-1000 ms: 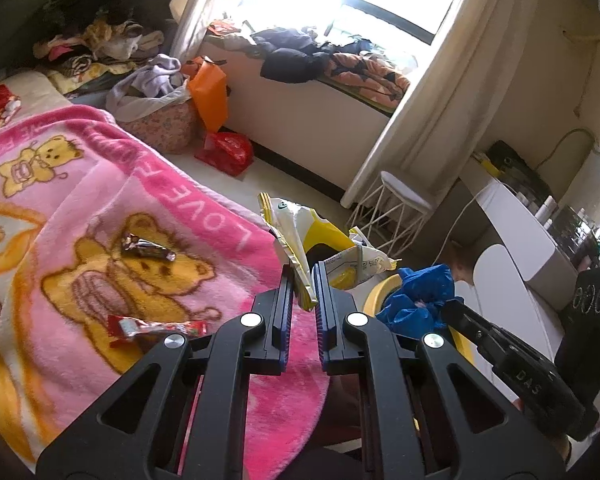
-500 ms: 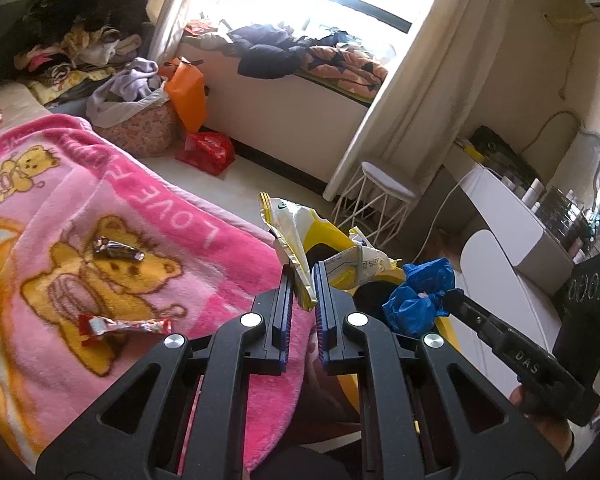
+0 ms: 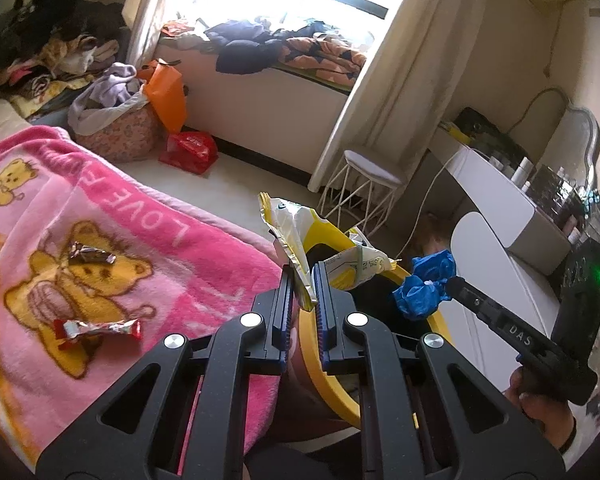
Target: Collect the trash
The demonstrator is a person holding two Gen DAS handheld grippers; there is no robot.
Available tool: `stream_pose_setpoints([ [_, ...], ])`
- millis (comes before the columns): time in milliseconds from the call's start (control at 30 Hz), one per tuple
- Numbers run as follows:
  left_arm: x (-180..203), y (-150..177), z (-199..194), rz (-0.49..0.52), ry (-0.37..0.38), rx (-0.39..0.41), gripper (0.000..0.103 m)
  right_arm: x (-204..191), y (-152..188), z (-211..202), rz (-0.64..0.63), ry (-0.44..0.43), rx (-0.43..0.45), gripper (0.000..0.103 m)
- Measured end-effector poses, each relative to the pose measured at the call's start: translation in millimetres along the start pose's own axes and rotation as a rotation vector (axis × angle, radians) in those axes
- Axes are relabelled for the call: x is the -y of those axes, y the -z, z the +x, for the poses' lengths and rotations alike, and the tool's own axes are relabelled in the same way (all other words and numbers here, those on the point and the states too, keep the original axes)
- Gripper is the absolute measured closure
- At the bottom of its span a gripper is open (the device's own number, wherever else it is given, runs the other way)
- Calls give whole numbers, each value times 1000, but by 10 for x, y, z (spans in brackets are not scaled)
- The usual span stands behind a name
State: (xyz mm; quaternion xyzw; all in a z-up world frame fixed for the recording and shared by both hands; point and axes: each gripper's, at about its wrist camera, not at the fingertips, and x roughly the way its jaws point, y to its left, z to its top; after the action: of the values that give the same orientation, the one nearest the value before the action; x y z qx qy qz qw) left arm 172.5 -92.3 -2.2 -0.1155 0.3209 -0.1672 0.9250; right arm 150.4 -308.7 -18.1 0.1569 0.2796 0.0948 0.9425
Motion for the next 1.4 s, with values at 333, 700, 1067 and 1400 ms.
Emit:
stream_pose_setpoints([
  [333, 187, 56, 151, 56, 22, -29, 96, 287, 6, -10, 47, 61, 11, 100],
  [700, 445, 201, 387, 126, 57, -94, 96, 547, 68, 25, 95, 121, 4, 100],
  [1067, 607, 346, 612, 178, 71, -153, 96, 687, 111, 76, 121, 157, -12, 100],
  [1400, 666, 413, 778, 202, 71, -197, 96, 775, 173, 156, 131, 165, -44, 100],
])
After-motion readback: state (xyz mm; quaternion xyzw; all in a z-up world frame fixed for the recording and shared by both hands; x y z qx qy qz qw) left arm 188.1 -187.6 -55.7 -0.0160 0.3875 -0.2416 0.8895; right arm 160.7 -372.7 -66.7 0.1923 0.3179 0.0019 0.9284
